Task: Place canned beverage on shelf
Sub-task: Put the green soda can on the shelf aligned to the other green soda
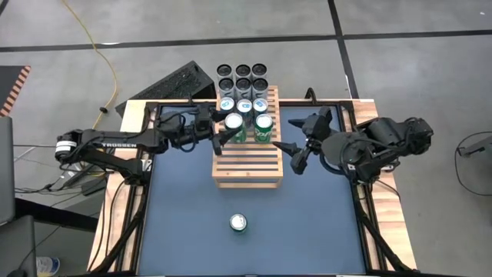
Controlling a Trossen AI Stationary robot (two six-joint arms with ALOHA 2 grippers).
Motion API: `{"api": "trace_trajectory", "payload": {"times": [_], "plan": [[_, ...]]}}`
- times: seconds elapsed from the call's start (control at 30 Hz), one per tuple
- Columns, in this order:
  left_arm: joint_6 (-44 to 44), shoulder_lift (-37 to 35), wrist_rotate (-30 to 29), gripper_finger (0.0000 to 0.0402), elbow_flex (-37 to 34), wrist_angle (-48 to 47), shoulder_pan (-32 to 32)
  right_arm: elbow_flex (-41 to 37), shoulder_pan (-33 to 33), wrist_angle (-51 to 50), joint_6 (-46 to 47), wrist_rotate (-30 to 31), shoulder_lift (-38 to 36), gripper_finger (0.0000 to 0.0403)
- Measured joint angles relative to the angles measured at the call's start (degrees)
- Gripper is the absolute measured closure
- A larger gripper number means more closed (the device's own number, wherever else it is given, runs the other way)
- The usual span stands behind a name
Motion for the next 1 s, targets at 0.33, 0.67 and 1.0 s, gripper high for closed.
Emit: {"api": "trace_trajectory", "payload": {"times": [0.33,0.67,1.0], "plan": [[-0.15,1.43,-11.05,0.0118,-0.02,-0.26,-2.95,0.00,-0.20,0.06,-0.11,0.00,0.04,0.0097],[1.38,2.31,-18.45,0.0118,-0.02,0.05,-5.64,0.00,-0.20,-0.46,-0.13,0.00,0.04,0.0097],[2.24,6.62,-24.36,0.0118,-0.07,3.27,-8.03,0.00,-0.19,-0.48,-0.10,-0.01,0.04,0.0097]]}}
